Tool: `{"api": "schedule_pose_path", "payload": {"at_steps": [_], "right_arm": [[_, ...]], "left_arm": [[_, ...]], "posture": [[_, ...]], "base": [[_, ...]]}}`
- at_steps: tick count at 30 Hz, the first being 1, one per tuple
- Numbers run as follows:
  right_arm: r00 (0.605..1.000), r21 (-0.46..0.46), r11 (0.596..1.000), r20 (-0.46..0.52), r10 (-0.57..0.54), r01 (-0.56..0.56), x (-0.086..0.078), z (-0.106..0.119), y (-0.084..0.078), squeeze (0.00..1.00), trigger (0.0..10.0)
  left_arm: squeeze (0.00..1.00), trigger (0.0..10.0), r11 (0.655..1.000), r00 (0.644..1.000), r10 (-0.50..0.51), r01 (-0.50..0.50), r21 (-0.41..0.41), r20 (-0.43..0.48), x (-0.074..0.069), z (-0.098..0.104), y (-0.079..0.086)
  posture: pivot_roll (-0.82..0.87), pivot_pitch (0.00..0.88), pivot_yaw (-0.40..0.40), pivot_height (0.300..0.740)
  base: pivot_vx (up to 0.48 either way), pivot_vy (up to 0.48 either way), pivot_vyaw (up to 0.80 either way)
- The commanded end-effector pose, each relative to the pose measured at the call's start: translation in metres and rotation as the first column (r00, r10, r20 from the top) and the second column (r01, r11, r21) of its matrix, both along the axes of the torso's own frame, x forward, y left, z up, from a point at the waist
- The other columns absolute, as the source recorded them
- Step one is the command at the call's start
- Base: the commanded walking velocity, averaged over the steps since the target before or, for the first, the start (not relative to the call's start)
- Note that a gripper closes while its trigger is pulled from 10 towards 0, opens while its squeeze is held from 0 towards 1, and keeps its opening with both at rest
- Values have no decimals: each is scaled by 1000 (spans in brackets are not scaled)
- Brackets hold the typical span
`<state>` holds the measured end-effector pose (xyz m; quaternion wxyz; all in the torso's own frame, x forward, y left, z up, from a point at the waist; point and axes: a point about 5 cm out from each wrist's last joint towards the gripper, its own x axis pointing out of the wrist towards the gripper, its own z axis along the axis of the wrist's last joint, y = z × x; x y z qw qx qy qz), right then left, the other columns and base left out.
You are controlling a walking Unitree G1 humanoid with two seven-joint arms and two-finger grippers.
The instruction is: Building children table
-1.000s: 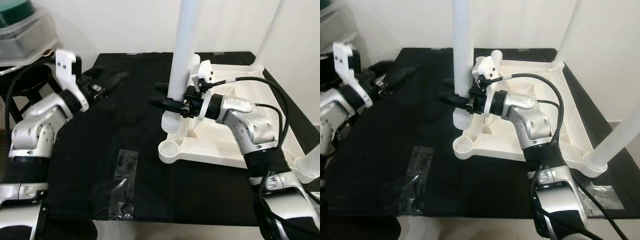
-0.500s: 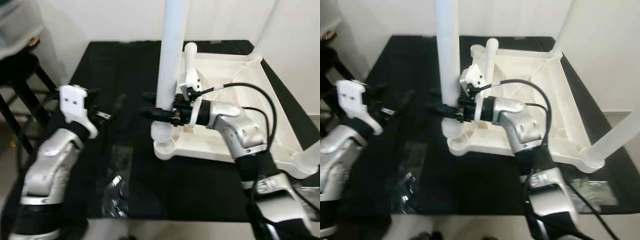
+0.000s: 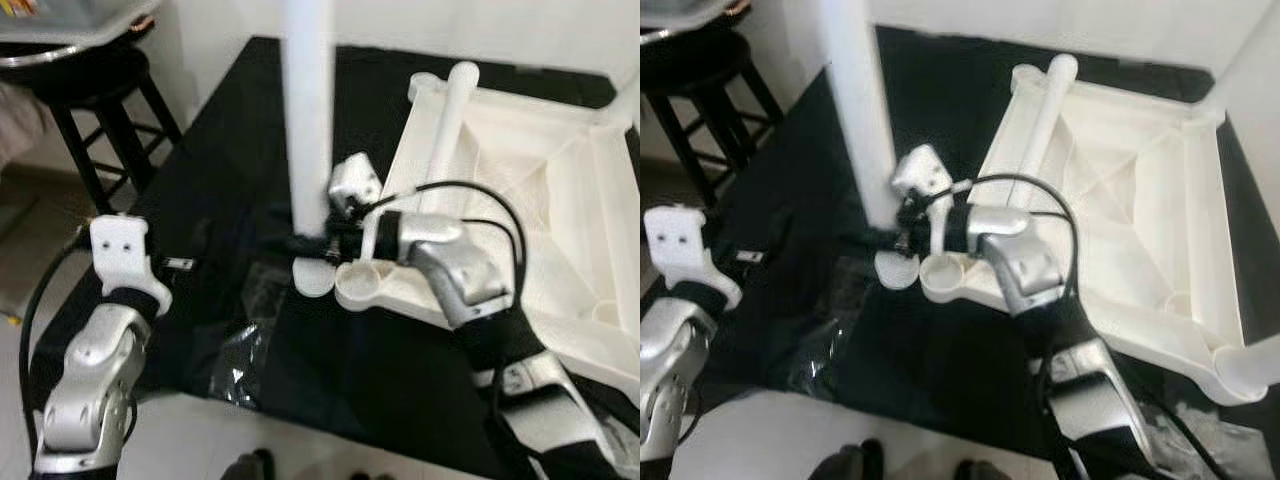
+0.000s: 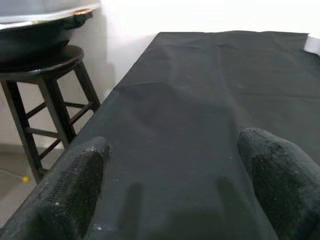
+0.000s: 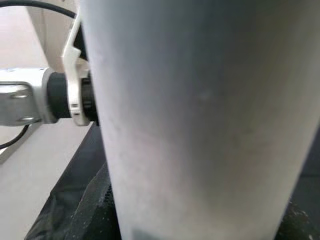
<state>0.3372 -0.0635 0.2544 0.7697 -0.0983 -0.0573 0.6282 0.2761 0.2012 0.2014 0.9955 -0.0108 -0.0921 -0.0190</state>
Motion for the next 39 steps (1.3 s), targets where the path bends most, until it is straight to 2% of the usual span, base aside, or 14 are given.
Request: {"api": "schedule_pose_path", "payload": {"at_steps": [1,7,12,14,15,18,21,24,36,39], "right_arm": [[1000,-6,1000,8,27,-27,-2,0,1,0,10000],[992,56,991,-24,124,-122,-6,10,-1,0,10000],[982,148,973,-30,186,-180,-11,26,-4,0,10000],[982,148,973,-30,186,-180,-11,26,-4,0,10000],[976,203,958,-35,215,-203,-14,34,-4,0,10000],[973,220,951,-37,229,-216,-16,37,-4,0,10000],[973,192,957,-31,228,-218,-16,34,-3,0,10000],[986,33,986,8,166,-166,-11,12,2,0,10000],[990,6,990,5,140,-140,-5,7,10,0,10000],[991,12,991,4,134,-135,-2,10,15,0,10000]], "left_arm": [[0,10000,1000,1000,6,-6,4,-6,-4,-4,-2],[0,10000,1000,999,-4,4,-1,-41,-17,-15,-8],[0,10000,1000,1000,2,-3,-20,-28,-17,-13,-8],[0,10000,1000,1000,2,-3,-20,-28,-17,-13,-8],[0,10000,999,1000,21,-22,-33,-21,-16,-13,-7],[0,10000,999,999,29,-30,-32,-28,-16,-14,-8],[0,10000,999,999,25,-26,-29,-36,-17,-17,-10],[0,10000,999,998,4,-7,-44,-69,-20,-26,-18],[0,10000,999,994,17,-23,-45,-112,-19,-33,-18],[0,10000,999,993,18,-23,-48,-117,-18,-33,-19]], "posture": [[-5,290,-23,740],[-7,302,-27,740],[-7,311,-30,740],[-7,311,-30,740],[-7,316,-25,740],[-7,316,-25,740],[-9,318,-23,740],[-10,319,-24,740],[-4,329,-23,740],[-3,340,-30,740]], "base": [[0,0,0],[0,-240,0],[0,-446,0],[0,-326,0],[0,0,0],[0,0,0],[0,0,0],[0,0,0],[0,0,0],[0,480,0]]}}
